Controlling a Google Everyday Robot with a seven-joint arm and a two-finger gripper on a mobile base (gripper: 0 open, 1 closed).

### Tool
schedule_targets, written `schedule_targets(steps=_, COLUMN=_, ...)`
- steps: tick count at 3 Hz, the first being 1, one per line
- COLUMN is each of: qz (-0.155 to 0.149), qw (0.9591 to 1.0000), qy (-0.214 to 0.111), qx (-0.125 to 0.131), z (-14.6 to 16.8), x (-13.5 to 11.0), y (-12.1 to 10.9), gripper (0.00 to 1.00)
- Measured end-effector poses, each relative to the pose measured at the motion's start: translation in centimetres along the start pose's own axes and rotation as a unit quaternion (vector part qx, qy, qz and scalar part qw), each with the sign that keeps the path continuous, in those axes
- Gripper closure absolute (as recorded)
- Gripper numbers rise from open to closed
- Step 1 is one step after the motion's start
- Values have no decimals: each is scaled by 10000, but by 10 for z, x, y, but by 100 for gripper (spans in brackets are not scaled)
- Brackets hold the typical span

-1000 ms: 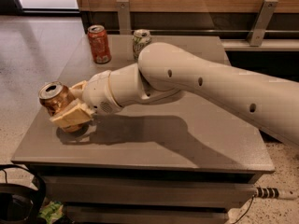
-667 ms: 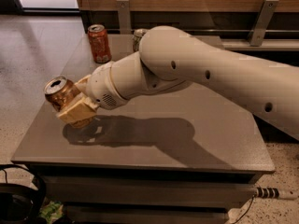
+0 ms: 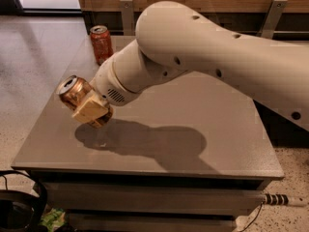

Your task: Knock orange can over

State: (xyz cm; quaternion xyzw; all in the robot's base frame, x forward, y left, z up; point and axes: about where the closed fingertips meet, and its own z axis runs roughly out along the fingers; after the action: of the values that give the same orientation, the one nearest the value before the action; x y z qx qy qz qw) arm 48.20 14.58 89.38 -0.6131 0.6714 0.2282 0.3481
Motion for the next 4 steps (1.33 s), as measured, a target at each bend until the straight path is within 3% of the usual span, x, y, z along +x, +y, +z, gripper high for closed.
schedule_targets(steps=1, qz=26, qw=9993, qy=352, qx=156, z=-4, x=9, y=-4, gripper=100)
schedule_targets(steps=4, qz=-87, qw=9938, qy=1076, qx=284, z=19, x=33, y=-13, gripper=100)
